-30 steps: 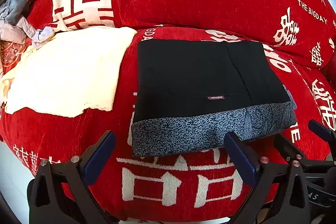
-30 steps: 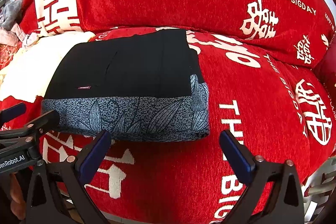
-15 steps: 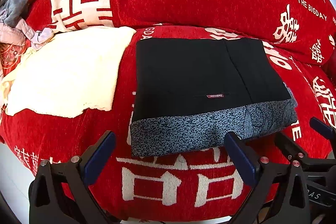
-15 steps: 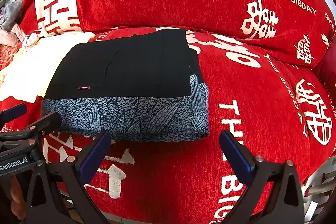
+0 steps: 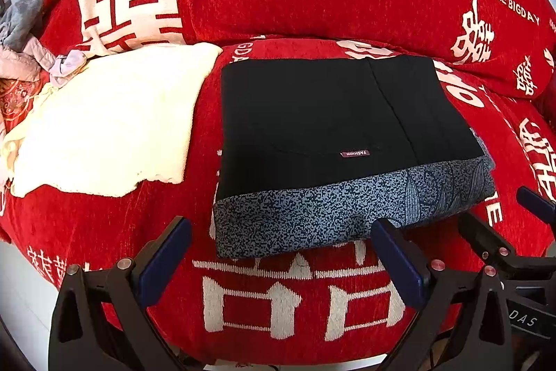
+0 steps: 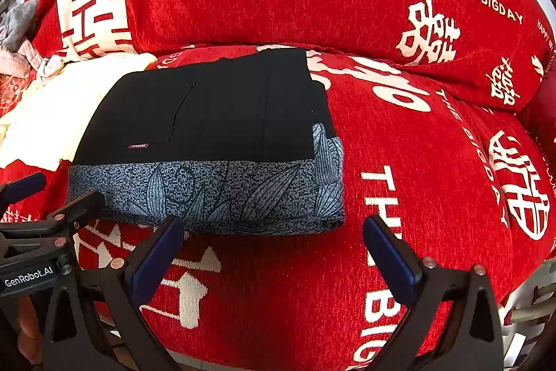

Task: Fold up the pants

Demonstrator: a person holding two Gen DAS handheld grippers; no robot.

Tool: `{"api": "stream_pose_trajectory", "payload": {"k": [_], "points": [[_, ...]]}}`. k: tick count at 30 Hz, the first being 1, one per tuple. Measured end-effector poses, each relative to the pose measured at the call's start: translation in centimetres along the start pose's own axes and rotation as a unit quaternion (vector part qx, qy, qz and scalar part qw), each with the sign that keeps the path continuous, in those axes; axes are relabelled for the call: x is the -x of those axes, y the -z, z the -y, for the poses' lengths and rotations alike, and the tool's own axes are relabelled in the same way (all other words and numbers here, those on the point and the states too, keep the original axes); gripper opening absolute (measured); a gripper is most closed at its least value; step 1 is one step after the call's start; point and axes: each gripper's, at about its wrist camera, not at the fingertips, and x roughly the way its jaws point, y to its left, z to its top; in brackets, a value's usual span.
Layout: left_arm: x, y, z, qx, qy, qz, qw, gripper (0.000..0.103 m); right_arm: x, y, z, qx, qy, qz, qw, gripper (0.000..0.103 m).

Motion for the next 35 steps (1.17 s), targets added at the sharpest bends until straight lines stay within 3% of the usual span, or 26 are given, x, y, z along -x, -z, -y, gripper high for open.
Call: {"api": "stream_pose_trajectory", "payload": {"k": [13, 16, 35], "points": [[0.0, 0.1, -1.0, 0.010, 0.026, -0.006, 0.9996, 0.103, 0.4, -0.1, 0.3, -0.007, 0.001, 0.005, 1.000, 0.103], [0.3, 0.3, -1.4, 0.027, 0.004, 0.005, 0.9996, 0.103, 0.5, -0.1, 0.3, -0.007, 0.001, 0.006, 1.000, 0.103], [0.8, 0.8, -0.9, 0.012, 0.009, 0.008, 0.9999, 0.103, 1.0, 0.9, 0.1, -0.007, 0.011, -0.003, 1.000, 0.103]]}}
